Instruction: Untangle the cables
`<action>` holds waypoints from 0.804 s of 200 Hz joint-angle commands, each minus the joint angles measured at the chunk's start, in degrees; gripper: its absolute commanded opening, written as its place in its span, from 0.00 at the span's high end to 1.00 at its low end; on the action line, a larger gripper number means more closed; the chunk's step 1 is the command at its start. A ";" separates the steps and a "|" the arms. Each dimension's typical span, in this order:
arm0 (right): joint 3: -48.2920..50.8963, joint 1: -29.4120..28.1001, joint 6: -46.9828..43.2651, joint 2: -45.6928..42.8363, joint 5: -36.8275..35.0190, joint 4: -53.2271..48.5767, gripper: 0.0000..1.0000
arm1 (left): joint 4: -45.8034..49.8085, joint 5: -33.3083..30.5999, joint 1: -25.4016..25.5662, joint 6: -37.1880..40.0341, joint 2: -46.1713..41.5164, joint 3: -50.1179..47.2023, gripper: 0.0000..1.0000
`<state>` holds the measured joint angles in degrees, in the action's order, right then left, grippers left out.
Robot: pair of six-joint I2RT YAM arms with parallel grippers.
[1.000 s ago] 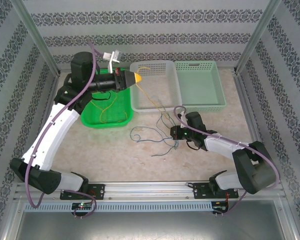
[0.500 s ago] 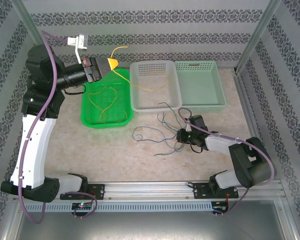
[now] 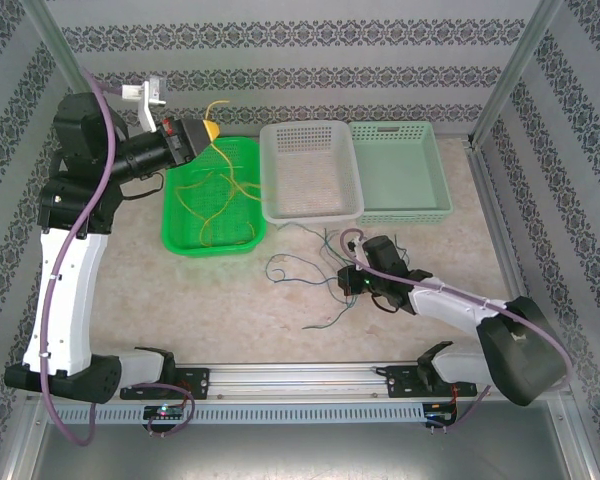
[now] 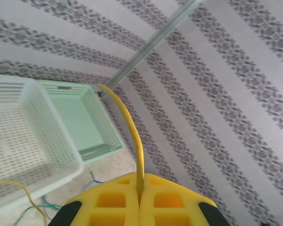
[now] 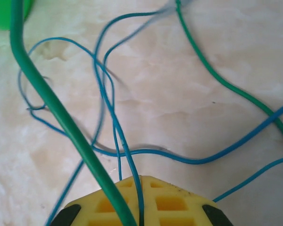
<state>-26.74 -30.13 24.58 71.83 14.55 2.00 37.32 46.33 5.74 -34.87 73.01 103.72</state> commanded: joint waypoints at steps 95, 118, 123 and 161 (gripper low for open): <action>1.14 -3.78 1.47 -2.47 -4.48 -6.04 0.99 | 11.39 -12.70 -4.40 16.96 2.04 -3.23 0.96; 1.08 -4.19 1.83 -1.87 -4.82 -5.88 0.99 | 9.63 -13.47 -4.42 18.84 1.63 -5.64 0.96; 1.12 -4.28 1.93 -1.65 -4.93 -5.74 0.99 | 9.13 -13.41 -4.46 19.32 1.54 -6.08 0.96; 0.88 -4.69 2.14 -1.00 -5.40 -5.18 0.99 | 3.87 -14.11 -4.42 22.80 0.83 -9.72 0.98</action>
<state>-26.48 -33.93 25.80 70.04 10.68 -3.46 46.46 33.74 2.11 -17.02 75.35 96.05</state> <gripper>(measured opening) 0.088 0.051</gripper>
